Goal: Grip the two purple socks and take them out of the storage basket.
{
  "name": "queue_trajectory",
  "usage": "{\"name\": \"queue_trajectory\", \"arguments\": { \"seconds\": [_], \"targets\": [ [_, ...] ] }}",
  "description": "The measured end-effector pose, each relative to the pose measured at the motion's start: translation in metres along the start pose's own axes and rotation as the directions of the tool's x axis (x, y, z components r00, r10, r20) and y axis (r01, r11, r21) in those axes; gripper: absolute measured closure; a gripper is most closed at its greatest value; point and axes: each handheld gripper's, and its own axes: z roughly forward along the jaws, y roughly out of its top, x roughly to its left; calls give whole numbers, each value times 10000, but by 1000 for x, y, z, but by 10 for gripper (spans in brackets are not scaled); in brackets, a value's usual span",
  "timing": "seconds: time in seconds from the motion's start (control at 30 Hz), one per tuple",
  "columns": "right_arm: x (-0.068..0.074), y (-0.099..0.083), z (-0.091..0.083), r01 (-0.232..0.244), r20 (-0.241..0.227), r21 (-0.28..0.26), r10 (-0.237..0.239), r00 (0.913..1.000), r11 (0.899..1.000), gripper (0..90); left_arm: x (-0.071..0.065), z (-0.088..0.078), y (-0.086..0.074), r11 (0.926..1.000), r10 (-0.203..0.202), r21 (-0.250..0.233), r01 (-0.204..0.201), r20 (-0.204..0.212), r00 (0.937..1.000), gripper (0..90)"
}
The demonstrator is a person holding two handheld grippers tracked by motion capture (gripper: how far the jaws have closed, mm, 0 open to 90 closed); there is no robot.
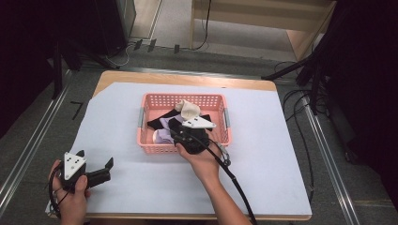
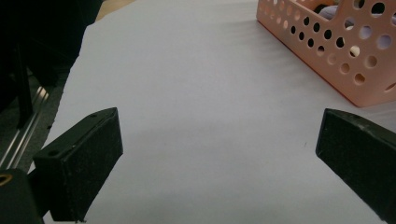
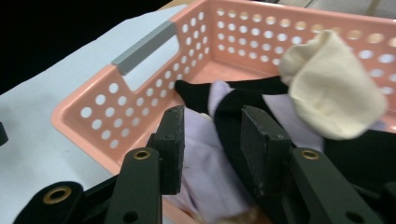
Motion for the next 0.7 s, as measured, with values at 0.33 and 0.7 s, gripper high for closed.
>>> {"name": "queue_trajectory", "arguments": {
  "seconds": [0.33,0.7],
  "targets": [
    [18,10,22,193,-547,778,-150,9984,9968,605,0,1,0,10000,34,16,-34,11,10000,13],
    [18,17,35,200,-466,1868,-114,9988,9822,615,0,1,0,10000,21,20,-22,29,10000,13]
  ]
}}
